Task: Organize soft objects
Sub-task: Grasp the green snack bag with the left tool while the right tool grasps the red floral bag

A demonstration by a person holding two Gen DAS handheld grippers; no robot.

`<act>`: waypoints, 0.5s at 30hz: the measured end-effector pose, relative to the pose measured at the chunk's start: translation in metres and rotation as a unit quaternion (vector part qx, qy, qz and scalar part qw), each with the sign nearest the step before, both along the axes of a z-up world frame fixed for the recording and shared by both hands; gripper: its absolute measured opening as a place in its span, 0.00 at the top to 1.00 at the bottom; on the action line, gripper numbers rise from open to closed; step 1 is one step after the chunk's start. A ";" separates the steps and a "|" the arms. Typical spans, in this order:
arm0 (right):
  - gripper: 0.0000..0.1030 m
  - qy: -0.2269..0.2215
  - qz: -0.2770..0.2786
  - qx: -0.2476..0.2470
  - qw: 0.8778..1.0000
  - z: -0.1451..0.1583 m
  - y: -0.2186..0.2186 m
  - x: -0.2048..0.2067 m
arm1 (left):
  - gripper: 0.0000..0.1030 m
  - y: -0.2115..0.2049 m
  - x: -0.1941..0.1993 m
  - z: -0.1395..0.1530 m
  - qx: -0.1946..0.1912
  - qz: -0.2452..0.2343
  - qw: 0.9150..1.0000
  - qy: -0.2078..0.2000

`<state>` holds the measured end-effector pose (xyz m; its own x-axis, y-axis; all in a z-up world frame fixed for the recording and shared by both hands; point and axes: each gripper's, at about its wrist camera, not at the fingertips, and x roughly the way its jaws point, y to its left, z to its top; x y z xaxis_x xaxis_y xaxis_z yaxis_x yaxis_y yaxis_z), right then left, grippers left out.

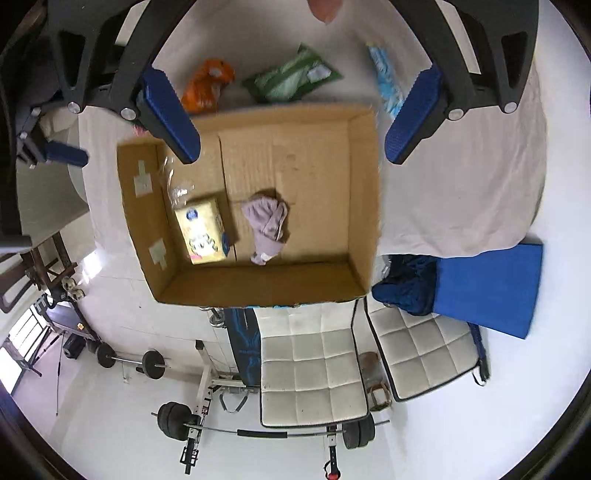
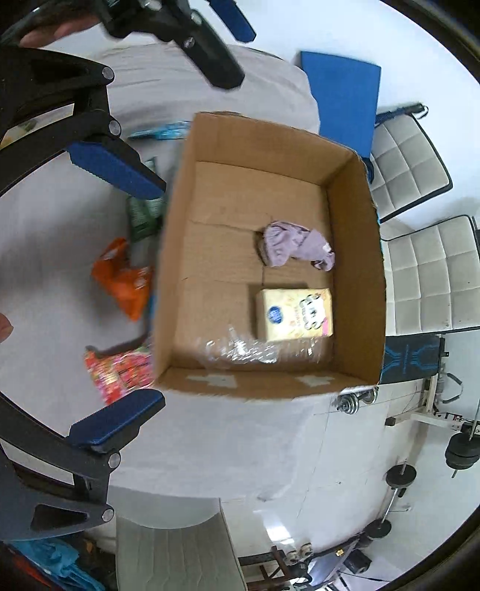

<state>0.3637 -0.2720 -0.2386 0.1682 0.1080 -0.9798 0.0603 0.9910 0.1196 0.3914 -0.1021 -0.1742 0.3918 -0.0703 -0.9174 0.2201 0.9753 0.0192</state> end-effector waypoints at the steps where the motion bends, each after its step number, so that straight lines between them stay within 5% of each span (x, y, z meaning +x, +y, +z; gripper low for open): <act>1: 0.00 0.003 -0.003 -0.004 1.000 -0.002 -0.003 -0.007 | 0.00 0.003 -0.011 0.002 0.005 0.001 1.000 -0.004; 6: 0.00 0.044 -0.021 -0.014 0.999 -0.039 -0.034 -0.040 | 0.00 0.015 -0.045 -0.021 0.031 -0.005 0.999 0.013; 15: 0.00 0.128 -0.002 -0.054 0.990 -0.133 -0.047 -0.055 | 0.00 -0.004 -0.059 -0.155 0.117 -0.060 0.981 0.144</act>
